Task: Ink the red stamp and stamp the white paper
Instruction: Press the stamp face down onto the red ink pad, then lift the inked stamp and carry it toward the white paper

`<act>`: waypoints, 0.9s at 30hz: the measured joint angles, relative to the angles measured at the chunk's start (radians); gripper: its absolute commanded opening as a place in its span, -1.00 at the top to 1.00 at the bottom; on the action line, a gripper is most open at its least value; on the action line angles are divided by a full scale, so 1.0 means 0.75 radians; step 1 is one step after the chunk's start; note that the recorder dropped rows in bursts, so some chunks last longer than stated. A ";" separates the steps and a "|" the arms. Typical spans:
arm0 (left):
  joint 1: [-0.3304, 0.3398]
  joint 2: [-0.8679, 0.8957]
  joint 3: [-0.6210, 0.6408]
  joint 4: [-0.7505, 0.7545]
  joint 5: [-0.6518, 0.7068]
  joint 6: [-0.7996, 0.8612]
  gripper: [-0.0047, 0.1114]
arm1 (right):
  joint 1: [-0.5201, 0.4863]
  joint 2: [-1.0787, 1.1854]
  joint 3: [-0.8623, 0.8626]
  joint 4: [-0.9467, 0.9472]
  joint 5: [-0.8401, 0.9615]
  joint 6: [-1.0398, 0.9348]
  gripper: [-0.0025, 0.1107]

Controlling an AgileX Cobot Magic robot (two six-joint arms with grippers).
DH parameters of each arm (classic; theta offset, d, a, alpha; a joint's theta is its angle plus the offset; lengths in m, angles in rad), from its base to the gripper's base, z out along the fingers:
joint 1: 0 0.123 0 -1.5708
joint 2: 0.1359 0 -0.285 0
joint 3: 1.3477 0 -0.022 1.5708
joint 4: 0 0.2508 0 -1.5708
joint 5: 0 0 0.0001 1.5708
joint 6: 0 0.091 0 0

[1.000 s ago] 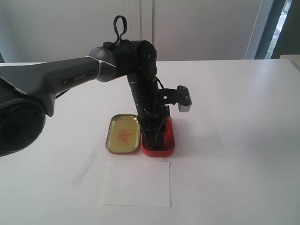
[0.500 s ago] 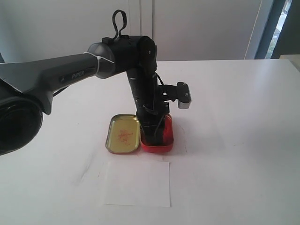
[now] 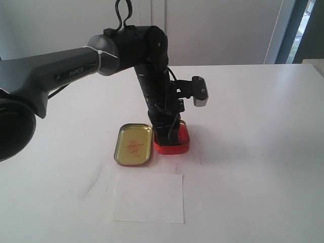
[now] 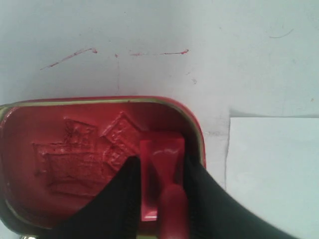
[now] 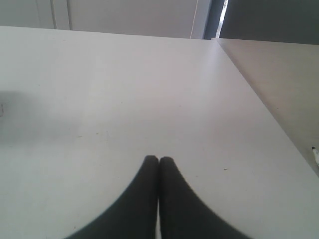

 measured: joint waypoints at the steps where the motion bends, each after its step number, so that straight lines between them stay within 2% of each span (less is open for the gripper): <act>1: 0.000 -0.001 0.000 0.000 0.000 0.000 0.92 | 0.000 0.000 0.000 0.000 0.000 0.000 0.96; 27: 0.000 -0.035 -0.014 0.000 0.032 -0.026 0.92 | 0.000 0.000 0.000 0.000 0.000 0.000 0.96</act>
